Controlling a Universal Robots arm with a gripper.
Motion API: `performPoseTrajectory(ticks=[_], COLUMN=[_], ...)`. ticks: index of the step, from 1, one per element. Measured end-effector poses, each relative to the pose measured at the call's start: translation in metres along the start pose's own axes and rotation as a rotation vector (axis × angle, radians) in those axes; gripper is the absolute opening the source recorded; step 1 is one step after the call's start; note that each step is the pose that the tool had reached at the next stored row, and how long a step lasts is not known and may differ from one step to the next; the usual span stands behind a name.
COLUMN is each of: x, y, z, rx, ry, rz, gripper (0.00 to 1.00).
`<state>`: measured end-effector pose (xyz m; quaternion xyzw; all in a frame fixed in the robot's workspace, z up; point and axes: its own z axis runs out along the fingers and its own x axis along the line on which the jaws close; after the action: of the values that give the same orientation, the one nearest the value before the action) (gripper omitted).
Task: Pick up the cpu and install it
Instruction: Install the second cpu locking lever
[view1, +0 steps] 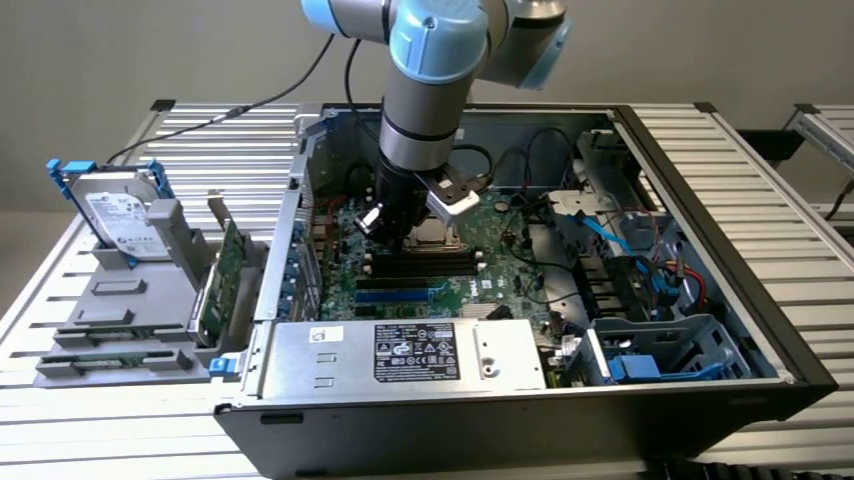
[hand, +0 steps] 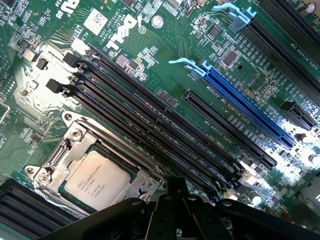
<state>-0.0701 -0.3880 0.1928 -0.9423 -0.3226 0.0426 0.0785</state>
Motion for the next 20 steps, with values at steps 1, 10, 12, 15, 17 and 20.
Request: performPoseTrajectory(ticks=[1,10,12,15,17,20], x=[0.0,0.0,0.0,0.0,0.0,0.0], y=[0.0,0.0,0.0,0.0,0.0,0.0], z=[0.0,0.0,0.0,0.0,0.0,0.0], rx=[0.0,0.0001,0.0,0.0001,0.0001,0.0001], ry=[0.0,0.0001,0.0002,0.0002,0.0002,0.0001], rz=[0.0,0.0,0.0,0.0,0.0,0.0], gripper=[0.11,0.11,0.11,0.11,0.11,0.11])
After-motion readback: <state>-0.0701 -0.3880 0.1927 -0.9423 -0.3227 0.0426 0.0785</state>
